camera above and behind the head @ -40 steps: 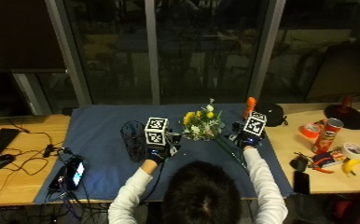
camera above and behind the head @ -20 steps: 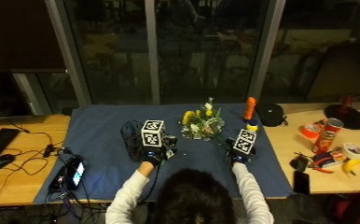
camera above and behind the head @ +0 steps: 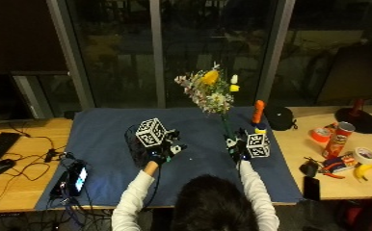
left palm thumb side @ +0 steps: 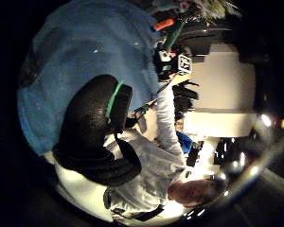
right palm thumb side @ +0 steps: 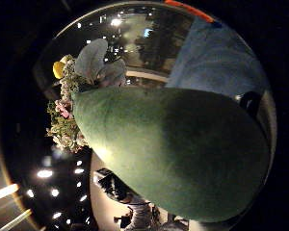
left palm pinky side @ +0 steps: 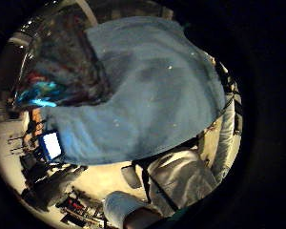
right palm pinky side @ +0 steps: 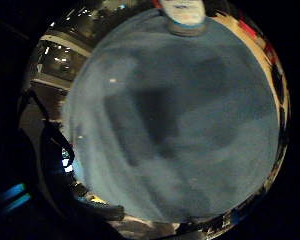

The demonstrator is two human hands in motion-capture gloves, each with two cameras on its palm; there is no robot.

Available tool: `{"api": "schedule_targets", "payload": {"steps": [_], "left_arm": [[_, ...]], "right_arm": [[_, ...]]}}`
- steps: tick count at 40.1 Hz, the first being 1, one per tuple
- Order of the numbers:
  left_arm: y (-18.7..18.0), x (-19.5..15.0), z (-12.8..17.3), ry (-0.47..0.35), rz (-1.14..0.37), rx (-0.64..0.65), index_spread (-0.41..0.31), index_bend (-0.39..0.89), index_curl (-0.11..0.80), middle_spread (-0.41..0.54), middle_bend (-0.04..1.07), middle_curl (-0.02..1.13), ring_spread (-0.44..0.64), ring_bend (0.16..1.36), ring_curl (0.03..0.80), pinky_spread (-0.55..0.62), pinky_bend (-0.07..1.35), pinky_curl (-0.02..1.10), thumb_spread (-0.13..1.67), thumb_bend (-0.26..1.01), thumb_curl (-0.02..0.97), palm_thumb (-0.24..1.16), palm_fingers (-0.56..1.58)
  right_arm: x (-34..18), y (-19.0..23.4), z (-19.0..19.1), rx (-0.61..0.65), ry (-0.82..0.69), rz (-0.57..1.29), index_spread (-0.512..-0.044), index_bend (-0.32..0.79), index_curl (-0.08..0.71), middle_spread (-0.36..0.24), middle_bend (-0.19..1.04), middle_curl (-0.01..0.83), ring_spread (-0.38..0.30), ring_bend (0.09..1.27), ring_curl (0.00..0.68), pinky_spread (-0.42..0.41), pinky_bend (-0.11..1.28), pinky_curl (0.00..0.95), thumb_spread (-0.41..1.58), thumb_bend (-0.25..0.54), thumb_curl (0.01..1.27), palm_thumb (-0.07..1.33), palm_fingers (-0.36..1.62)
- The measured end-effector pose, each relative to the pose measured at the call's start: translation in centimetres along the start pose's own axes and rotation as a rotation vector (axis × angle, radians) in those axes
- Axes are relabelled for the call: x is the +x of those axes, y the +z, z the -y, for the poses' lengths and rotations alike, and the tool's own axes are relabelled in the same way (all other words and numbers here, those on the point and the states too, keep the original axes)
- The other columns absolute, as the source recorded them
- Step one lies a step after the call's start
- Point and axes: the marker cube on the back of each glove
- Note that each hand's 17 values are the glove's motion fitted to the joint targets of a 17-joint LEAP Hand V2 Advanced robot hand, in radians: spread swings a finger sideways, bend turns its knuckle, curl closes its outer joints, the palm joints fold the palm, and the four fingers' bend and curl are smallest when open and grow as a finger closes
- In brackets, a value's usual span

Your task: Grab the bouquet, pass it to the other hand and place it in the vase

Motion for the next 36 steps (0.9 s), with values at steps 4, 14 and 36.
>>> {"api": "schedule_targets", "payload": {"steps": [4,14,36], "left_arm": [[-0.8,1.5,1.4,0.05,-0.222,0.045,0.015,0.14,0.244,0.224,0.17,0.33,0.27,0.62,0.285,0.23,0.47,0.35,1.18,0.0,0.286,0.28,0.25],[-1.4,6.6,4.1,0.076,-0.756,0.029,0.04,0.13,0.256,0.235,0.17,0.32,0.26,0.62,0.29,0.23,0.47,0.36,1.1,-0.01,0.32,0.37,0.24],[-0.2,14.5,8.8,0.113,-0.944,0.458,-0.124,0.28,0.327,-0.098,0.32,0.38,-0.13,0.59,0.278,-0.17,0.51,0.35,0.81,0.06,0.451,0.71,1.24]], "right_arm": [[-4.4,0.3,-1.0,-0.01,-0.147,0.245,-0.204,0.64,0.495,-0.143,0.82,0.634,-0.18,1.0,0.575,-0.19,0.76,0.515,1.07,0.037,0.35,0.81,1.44],[-10.8,2.6,-2.7,0.112,-0.504,0.475,-0.193,0.68,0.55,-0.131,0.88,0.649,-0.175,1.03,0.588,-0.186,0.78,0.545,1.06,0.02,0.37,0.89,1.39],[-14.1,10.1,-10.9,-0.144,-0.572,0.58,-0.188,0.68,0.602,-0.121,0.91,0.648,-0.168,1.07,0.588,-0.181,0.79,0.572,1.08,-0.009,0.45,0.99,1.37]]}}
